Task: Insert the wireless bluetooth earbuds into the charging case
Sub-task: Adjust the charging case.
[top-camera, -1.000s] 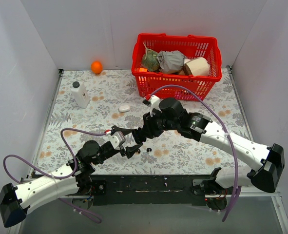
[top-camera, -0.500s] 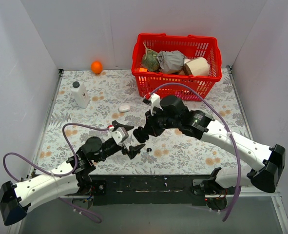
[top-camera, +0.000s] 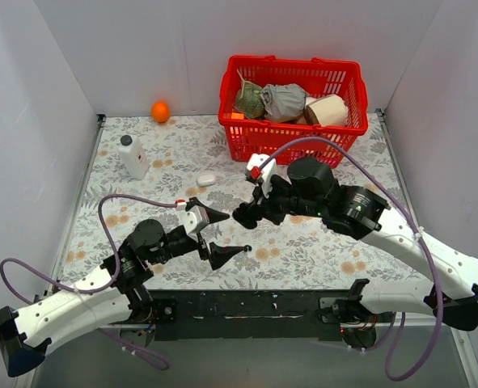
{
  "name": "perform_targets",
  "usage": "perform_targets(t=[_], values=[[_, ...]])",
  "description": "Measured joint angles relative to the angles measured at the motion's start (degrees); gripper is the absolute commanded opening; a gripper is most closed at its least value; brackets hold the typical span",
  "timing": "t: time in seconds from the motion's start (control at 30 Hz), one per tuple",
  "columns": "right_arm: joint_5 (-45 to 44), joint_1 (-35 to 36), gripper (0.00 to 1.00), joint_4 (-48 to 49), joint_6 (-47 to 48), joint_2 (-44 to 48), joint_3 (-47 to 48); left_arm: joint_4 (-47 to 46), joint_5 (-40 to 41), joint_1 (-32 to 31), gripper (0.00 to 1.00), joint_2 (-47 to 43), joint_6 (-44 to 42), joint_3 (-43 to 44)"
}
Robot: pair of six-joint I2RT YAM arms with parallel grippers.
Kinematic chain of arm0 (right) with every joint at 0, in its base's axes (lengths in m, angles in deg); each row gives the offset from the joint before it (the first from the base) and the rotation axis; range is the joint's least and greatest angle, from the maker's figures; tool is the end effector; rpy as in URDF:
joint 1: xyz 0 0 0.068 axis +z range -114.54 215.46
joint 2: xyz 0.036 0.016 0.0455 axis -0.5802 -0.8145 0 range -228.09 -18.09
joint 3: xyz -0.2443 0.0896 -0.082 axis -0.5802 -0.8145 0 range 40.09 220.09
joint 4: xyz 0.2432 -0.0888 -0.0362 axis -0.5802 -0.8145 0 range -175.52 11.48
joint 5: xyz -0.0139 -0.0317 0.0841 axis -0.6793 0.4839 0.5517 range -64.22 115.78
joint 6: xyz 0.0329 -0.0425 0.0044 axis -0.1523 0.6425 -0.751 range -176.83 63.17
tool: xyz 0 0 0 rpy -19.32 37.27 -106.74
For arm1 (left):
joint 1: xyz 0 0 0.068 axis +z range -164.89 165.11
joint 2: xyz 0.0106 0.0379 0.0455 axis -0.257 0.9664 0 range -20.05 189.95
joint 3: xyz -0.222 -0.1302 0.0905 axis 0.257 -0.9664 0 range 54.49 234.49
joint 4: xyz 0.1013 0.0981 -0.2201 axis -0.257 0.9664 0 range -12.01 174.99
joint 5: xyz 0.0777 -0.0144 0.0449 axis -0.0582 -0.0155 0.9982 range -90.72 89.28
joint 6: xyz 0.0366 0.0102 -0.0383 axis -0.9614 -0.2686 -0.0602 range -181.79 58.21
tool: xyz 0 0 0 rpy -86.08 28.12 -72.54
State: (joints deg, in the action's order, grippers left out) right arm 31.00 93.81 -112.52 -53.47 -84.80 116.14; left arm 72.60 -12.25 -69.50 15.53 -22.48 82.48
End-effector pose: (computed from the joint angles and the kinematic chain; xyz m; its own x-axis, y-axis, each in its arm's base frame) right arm 0.1269 0.2121 0.4092 -0.1665 -0.3812 -0.9094 -0.9024 0.4307 -0.0154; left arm 0.0896 -0.1384 0.2900 -0.5964 -0.2321 -0.7684 0.6936 0.3328 -0.6389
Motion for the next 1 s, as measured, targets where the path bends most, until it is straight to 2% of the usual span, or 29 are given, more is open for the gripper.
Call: perform_targets(t=[0.17,0.37,0.4,0.53,0.73,0.83,1.0], values=[[-1.86,2.32,0.01,-0.37,8.02,2.45,-0.13,2.38,-15.87,4.42,0.85,2.34,3.02,4.24],[-1.7,5.05,0.01,-1.09,12.26,1.73,-0.13,2.34,-28.85,13.27,0.83,6.54,6.19,5.25],[-1.64,5.66,0.01,-1.11,12.57,1.62,-0.13,2.29,-29.86,13.99,0.82,6.93,6.69,5.25],[-1.57,7.72,0.01,-1.09,13.27,1.44,-0.13,1.14,-32.28,14.71,0.69,7.74,8.2,5.27],[-1.68,8.79,0.01,-1.07,13.25,-0.48,-0.22,0.17,-34.21,14.75,0.7,9.55,8.68,6.03],[-1.88,8.83,0.01,-1.05,13.16,-1.4,-0.46,0.09,-34.45,14.75,0.66,9.51,8.7,6.03],[-2.1,8.92,0.01,-1.05,13.14,-2.01,-0.52,0.24,-34.84,14.75,0.49,9.53,8.41,6.05]])
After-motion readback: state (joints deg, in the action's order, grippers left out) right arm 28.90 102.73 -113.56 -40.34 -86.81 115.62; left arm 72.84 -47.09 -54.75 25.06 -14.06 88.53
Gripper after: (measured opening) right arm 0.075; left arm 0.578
